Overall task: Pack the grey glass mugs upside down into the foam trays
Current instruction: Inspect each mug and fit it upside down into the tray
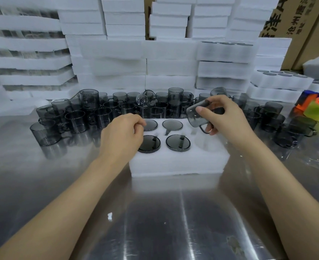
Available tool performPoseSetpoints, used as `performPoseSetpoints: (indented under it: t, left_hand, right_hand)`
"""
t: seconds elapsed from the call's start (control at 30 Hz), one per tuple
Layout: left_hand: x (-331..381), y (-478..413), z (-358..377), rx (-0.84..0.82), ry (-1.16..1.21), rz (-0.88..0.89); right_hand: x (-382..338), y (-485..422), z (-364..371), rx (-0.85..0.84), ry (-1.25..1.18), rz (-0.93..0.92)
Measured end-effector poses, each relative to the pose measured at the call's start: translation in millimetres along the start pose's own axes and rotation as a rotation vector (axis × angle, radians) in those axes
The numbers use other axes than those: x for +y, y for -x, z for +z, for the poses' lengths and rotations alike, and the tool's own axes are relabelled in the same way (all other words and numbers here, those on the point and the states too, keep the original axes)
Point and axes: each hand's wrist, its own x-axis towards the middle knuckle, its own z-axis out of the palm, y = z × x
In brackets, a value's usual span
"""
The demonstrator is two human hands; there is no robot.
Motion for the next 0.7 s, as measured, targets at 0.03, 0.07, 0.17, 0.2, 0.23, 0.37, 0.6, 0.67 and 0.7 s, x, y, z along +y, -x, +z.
performPoseSetpoints:
  t: [0.03,0.07,0.17,0.2,0.23,0.37,0.6,0.67,0.7]
  left_hand:
    - [0.1,0.1,0.2,-0.003,-0.002,-0.003]
    - [0.1,0.2,0.4,-0.004,-0.005,-0.005]
    - [0.1,-0.4,0.7,-0.003,-0.013,-0.009]
    - [0.0,-0.5,0.9,-0.002,-0.014,-0.009]
    - [-0.1,-0.8,1.1,-0.002,-0.014,-0.010]
    - [-0.6,-0.7,1.6,0.006,-0.004,-0.007]
    - [-0.7,-0.7,1.3,0.001,-0.011,-0.002]
    - [-1.0,-0.9,1.5,-0.001,-0.018,0.000]
    - [-1.2,-0.9,1.7,-0.001,-0.020,0.000]
  right_hand:
    - [0.4,1.0,3.9,0.058,-0.010,0.024]
    - [1.4,1.1,6.8,0.122,0.034,0.037]
    - [7.7,-1.8,8.5,0.257,0.293,0.031]
    - [9.1,-2.2,8.6,0.252,0.271,0.025]
    - [10.2,-2.1,9.2,0.224,0.210,0.016]
    - [10.1,-0.7,14.0,0.063,0.159,-0.083]
    - [9.8,-1.7,8.2,0.048,0.265,-0.027]
    - [8.3,0.2,13.8,0.093,0.521,-0.053]
    - [8.2,1.3,16.6,0.110,0.658,-0.075]
